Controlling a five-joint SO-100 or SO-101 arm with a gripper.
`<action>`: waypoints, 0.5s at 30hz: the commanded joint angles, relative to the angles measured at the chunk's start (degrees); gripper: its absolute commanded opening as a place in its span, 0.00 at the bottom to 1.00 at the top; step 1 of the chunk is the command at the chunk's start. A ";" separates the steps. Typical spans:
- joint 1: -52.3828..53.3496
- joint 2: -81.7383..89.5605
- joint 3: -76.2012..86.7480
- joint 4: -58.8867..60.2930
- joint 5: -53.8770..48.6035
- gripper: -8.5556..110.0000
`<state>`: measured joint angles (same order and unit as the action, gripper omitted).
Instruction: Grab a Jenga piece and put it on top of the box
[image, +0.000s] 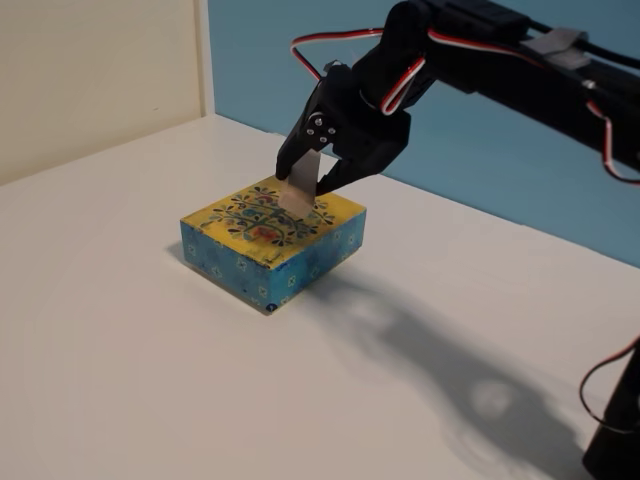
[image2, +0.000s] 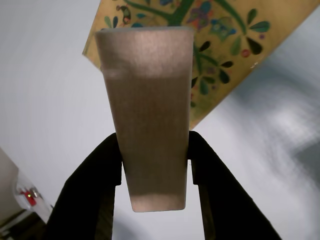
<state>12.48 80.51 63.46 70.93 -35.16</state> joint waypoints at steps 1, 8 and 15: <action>-0.88 -0.53 -4.92 1.49 -0.53 0.07; -1.32 -5.63 -11.60 3.69 -0.79 0.07; -1.41 -9.23 -13.45 3.34 -1.49 0.07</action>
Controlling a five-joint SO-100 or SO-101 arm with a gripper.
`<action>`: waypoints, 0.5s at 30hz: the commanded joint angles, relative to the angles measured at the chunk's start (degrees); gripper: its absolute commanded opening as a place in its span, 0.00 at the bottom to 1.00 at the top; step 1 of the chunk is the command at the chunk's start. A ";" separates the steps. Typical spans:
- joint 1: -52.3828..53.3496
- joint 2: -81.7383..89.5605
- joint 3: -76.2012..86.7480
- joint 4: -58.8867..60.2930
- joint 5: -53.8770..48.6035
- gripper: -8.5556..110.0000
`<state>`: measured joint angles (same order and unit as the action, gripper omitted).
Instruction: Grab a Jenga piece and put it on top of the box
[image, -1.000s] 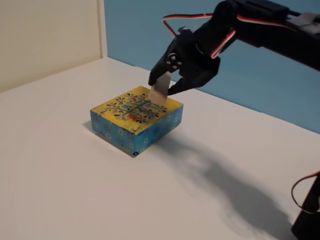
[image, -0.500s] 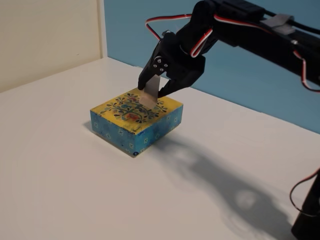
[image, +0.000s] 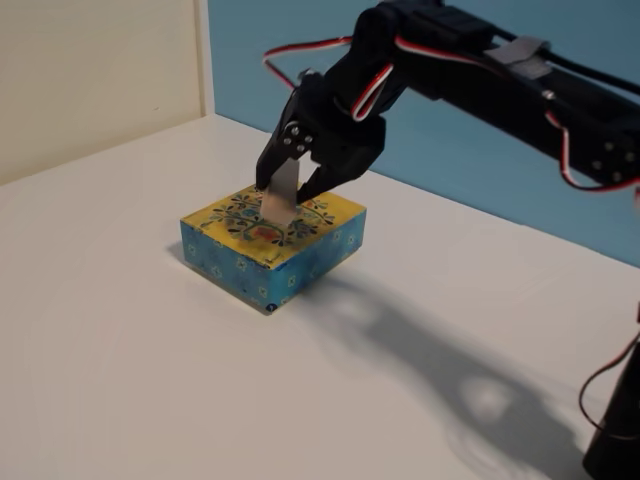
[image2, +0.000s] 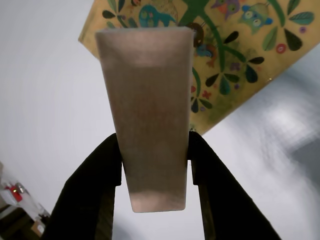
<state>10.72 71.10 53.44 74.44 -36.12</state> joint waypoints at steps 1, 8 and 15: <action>0.53 -0.70 -4.13 -0.18 -0.53 0.07; 2.46 -5.89 -6.42 -1.14 -1.05 0.07; 3.60 -10.20 -10.55 -1.49 -1.67 0.07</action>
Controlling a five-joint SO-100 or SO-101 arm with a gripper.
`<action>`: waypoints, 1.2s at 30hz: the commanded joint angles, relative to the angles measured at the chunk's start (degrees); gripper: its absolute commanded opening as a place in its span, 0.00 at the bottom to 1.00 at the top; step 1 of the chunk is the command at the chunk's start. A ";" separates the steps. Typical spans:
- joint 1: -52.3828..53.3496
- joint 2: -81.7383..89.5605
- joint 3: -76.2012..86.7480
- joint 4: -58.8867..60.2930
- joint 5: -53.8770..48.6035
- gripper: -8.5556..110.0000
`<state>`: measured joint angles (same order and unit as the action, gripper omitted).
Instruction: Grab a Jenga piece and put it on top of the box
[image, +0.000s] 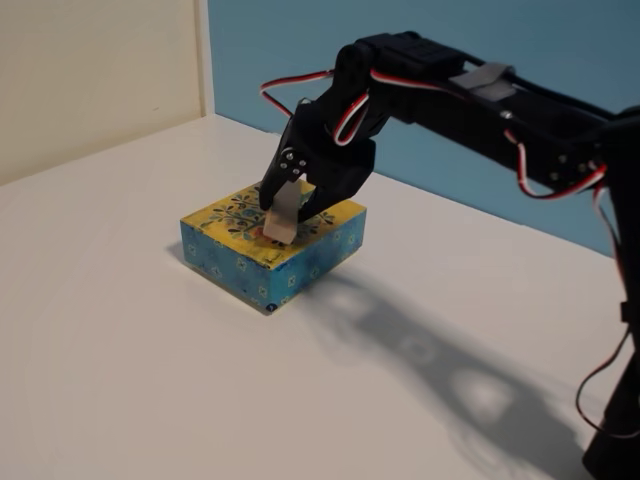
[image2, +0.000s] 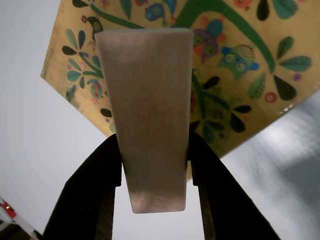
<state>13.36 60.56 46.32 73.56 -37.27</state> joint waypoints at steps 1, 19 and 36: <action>1.14 -0.44 -4.13 -0.62 -0.62 0.07; 2.64 -6.33 -10.63 -0.62 -0.53 0.13; 3.78 -6.86 -11.25 0.18 -0.09 0.29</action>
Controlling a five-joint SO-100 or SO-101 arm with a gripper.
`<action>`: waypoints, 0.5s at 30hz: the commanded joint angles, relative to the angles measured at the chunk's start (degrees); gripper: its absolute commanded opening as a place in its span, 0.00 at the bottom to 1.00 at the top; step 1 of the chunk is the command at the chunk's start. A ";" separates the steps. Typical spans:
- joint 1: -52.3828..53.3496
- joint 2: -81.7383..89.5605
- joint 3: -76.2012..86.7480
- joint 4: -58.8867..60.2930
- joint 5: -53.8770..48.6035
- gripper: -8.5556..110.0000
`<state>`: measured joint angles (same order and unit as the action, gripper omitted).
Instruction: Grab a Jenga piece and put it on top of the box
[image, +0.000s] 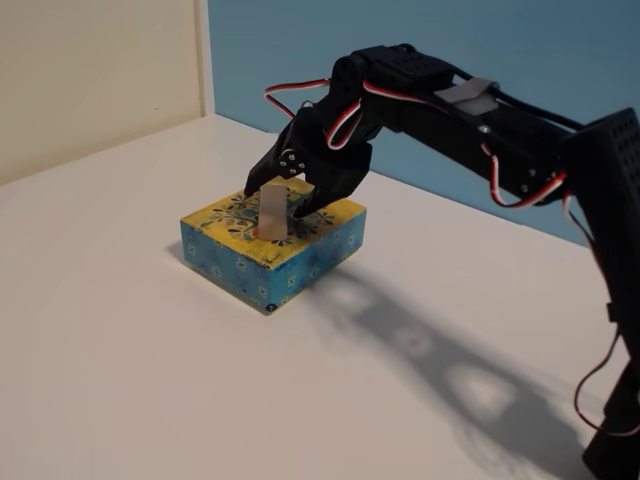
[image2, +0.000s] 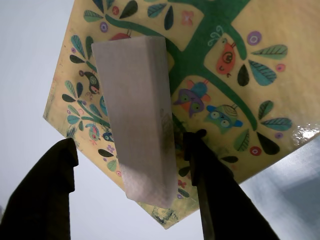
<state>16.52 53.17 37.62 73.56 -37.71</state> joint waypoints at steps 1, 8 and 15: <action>0.70 0.70 -2.55 0.44 0.35 0.29; 1.76 3.08 -2.55 3.25 0.62 0.27; 3.34 10.55 -2.55 3.87 6.24 0.13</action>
<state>19.60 57.66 37.62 77.17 -33.49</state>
